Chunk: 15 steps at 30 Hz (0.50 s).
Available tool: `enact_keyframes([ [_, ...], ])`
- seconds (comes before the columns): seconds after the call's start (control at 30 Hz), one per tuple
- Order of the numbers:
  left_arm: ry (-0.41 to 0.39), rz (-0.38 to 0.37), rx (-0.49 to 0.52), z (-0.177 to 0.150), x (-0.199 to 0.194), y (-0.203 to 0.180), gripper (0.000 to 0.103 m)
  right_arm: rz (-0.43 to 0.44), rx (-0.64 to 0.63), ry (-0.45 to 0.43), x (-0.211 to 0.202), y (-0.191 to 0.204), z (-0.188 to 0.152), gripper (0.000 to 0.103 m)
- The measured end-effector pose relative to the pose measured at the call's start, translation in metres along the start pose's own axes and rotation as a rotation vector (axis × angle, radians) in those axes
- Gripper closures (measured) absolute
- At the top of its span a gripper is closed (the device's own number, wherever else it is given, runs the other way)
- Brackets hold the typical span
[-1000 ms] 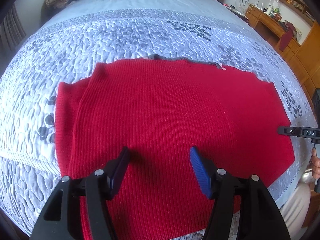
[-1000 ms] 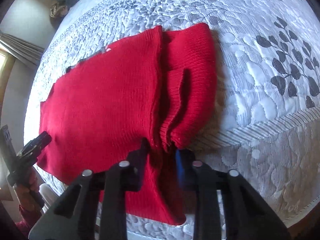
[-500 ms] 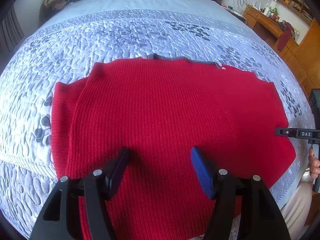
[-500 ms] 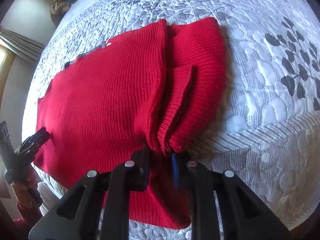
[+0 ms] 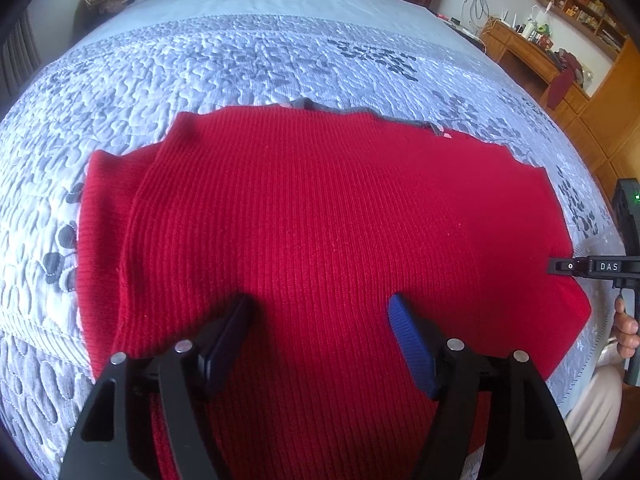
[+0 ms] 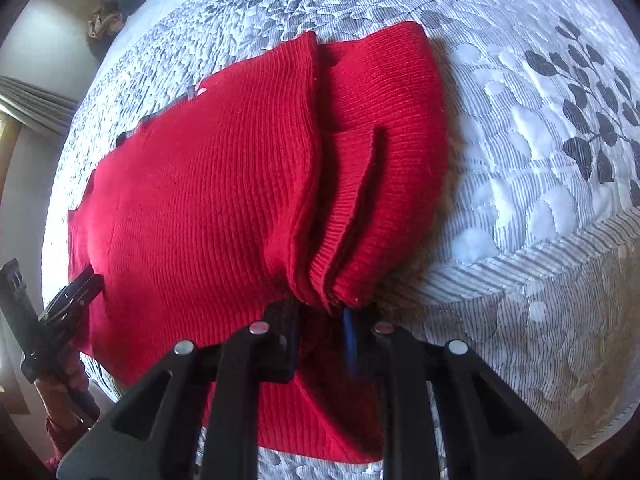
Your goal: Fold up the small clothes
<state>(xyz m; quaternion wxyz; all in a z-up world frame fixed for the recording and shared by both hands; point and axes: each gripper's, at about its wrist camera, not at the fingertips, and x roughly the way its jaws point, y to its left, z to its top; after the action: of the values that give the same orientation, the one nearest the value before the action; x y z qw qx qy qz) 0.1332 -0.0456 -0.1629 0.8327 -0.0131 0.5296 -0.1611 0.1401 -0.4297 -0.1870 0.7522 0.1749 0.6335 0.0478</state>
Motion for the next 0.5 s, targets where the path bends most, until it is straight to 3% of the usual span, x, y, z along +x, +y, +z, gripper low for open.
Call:
enact_keyframes([
  [0.13, 0.027, -0.031, 0.0, 0.005, -0.006, 0.003, 0.03, -0.016, 0.055, 0.043, -0.01, 0.004, 0.009, 0.088],
  [0.3, 0.019, -0.067, -0.067, 0.008, -0.033, 0.023, 0.03, -0.089, 0.024, 0.025, -0.041, 0.034, 0.019, 0.089],
  [0.5, -0.007, -0.068, -0.109, 0.009, -0.059, 0.059, 0.031, -0.146, -0.118, -0.01, -0.066, 0.115, 0.038, 0.089],
])
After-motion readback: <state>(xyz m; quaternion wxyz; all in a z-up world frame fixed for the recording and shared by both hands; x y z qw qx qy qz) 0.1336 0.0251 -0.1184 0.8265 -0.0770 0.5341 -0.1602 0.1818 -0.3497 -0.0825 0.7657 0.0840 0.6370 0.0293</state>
